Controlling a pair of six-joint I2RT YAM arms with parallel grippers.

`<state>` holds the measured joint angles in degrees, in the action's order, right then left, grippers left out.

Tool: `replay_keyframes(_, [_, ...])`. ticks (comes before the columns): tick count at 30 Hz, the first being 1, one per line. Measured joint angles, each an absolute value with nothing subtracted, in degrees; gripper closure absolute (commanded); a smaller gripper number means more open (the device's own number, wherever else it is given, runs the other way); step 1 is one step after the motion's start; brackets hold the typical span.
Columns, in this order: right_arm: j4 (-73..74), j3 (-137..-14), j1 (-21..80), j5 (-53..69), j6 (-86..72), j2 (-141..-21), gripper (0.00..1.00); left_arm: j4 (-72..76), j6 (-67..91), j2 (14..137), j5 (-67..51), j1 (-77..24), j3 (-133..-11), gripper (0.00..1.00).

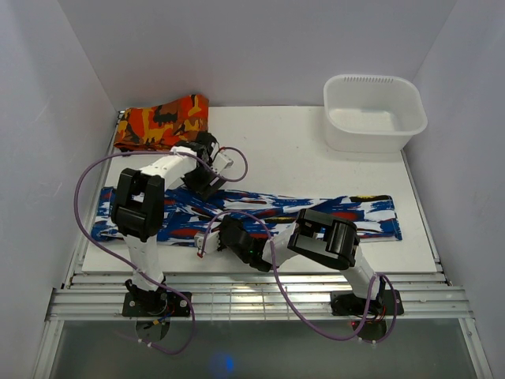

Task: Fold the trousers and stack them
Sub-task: Fold the trousers

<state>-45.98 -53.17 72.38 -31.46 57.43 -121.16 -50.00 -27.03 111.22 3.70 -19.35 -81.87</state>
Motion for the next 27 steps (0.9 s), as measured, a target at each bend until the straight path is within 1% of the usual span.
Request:
replay_keyframes(8, [-45.56, -53.43, 72.38, -31.59, 57.1, -121.19, 0.92, -48.95, -26.74, 111.13, 6.68, -21.32, -78.52, 0.1])
replay_keyframes(13, [-44.86, -54.33, 72.38, -31.55, 56.42, -121.47, 0.92, -47.37, -28.16, 110.48, 11.68, -22.57, -77.08, 0.1])
replay_keyframes(18, [-44.88, -54.7, 72.38, -31.29, 55.7, -121.64, 0.92, -42.5, -33.12, 109.03, 18.04, -23.44, -74.85, 0.08])
replay_keyframes(24, [-44.88, -54.7, 72.38, -31.18, 55.64, -121.64, 0.92, -37.54, -40.42, 109.51, 23.83, -23.24, -78.35, 0.09])
replay_keyframes(27, [-44.88, -54.7, 72.38, -31.11, 55.59, -121.64, 0.92, -35.77, -43.75, 111.15, 25.17, -22.87, -82.41, 0.14])
